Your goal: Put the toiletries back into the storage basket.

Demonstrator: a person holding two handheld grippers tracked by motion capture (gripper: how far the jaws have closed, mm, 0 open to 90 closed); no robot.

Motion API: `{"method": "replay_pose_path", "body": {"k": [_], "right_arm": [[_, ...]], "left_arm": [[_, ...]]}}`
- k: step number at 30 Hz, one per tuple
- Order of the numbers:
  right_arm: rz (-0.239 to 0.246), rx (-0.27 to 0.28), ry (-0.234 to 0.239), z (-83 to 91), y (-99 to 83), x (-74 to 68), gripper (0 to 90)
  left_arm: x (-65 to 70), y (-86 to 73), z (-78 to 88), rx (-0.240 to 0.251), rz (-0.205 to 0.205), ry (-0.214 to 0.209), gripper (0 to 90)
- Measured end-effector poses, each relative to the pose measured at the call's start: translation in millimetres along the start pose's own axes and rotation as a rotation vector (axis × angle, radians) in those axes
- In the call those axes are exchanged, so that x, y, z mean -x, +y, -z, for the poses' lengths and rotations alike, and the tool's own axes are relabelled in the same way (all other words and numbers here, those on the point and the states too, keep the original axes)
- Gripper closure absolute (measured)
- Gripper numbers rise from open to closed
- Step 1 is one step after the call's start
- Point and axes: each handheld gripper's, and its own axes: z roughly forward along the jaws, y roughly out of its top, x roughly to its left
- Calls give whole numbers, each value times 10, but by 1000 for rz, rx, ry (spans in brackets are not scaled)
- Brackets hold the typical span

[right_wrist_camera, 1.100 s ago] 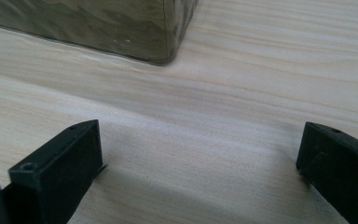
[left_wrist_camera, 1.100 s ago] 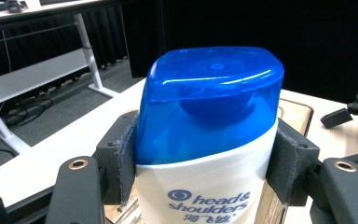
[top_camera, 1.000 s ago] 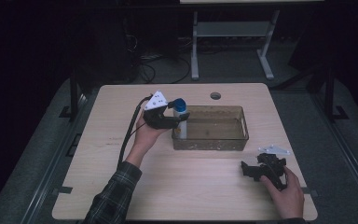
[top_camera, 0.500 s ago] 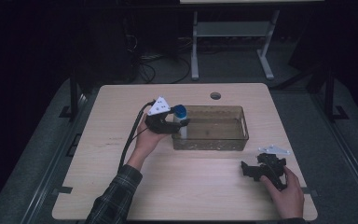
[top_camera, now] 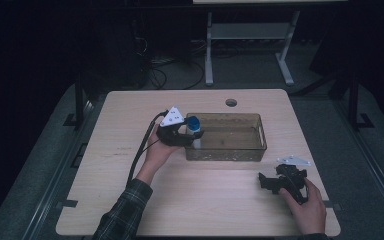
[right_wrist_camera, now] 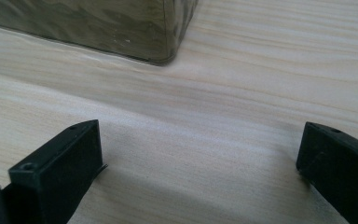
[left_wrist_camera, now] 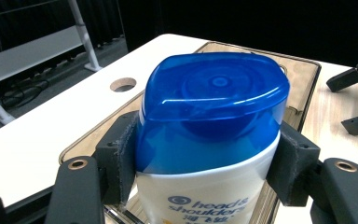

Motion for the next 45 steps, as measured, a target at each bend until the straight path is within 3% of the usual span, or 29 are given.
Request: {"method": "replay_pose_path", "body": {"k": [8,13,25,34,45], "right_arm": [[-2,-1,0,1,0,-1,0],[-2,-1,0,1,0,-1,0],[0,0,0,1,0,0,0],[1,-1,0,1,-1,0,0],[-1,0,0,0,0,-1,0]], "left_arm": [[34,-12,-11,-2,-13,11,290],[15,-24,1,7,26,-1,194],[-2,-78,263,3,58,-7,159],[103,-142,469,-62,46,-1,159],[254,-340,743,-124,45,18,159]]}}
